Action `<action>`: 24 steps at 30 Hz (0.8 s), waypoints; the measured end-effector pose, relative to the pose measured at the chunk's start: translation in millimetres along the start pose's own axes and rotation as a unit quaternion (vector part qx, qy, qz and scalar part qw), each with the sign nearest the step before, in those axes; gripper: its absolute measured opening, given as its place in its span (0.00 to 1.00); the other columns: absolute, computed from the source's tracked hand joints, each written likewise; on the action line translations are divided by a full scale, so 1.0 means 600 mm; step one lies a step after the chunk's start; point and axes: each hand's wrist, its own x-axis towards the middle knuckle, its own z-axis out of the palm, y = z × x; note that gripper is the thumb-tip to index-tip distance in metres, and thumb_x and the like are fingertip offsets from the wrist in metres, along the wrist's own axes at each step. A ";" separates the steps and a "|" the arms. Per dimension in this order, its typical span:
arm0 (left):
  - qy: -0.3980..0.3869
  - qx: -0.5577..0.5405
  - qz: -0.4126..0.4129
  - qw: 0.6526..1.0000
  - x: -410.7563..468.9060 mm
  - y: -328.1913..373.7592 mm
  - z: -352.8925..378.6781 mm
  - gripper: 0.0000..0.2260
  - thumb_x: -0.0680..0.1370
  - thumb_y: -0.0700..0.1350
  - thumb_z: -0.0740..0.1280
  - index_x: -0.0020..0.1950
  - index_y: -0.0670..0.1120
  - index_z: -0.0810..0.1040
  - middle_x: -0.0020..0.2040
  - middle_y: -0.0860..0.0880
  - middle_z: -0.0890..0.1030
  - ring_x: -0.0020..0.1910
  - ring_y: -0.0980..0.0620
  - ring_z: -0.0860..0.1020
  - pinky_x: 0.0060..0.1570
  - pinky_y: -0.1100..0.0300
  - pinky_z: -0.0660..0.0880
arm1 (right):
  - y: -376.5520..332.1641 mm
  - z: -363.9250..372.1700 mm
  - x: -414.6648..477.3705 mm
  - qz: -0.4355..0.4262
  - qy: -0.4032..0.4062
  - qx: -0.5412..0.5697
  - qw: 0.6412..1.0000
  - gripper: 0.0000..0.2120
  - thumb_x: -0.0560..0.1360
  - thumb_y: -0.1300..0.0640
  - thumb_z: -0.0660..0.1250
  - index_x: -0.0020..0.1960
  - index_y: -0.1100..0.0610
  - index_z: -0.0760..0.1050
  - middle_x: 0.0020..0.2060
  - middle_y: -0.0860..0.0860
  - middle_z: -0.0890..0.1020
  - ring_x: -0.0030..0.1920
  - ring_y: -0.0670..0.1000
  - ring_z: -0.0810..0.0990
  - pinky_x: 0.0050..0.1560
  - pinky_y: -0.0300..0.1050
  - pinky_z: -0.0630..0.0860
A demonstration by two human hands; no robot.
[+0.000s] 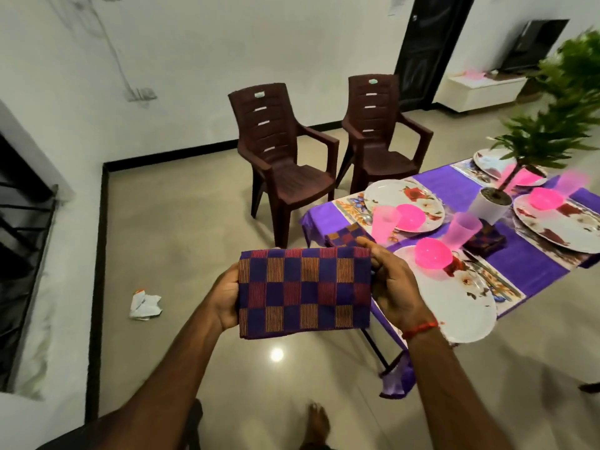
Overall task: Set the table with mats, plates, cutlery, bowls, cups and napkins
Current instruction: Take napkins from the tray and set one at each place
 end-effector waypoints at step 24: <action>-0.023 -0.235 -0.006 0.972 0.277 0.159 -0.116 0.42 0.69 0.79 0.55 0.70 0.51 0.80 0.68 0.43 0.80 0.63 0.38 0.80 0.58 0.33 0.77 | 0.061 0.201 0.467 -0.039 -0.160 -0.300 0.940 0.07 0.84 0.55 0.60 0.59 0.48 0.75 0.51 0.46 0.84 0.52 0.46 0.83 0.46 0.37 0.79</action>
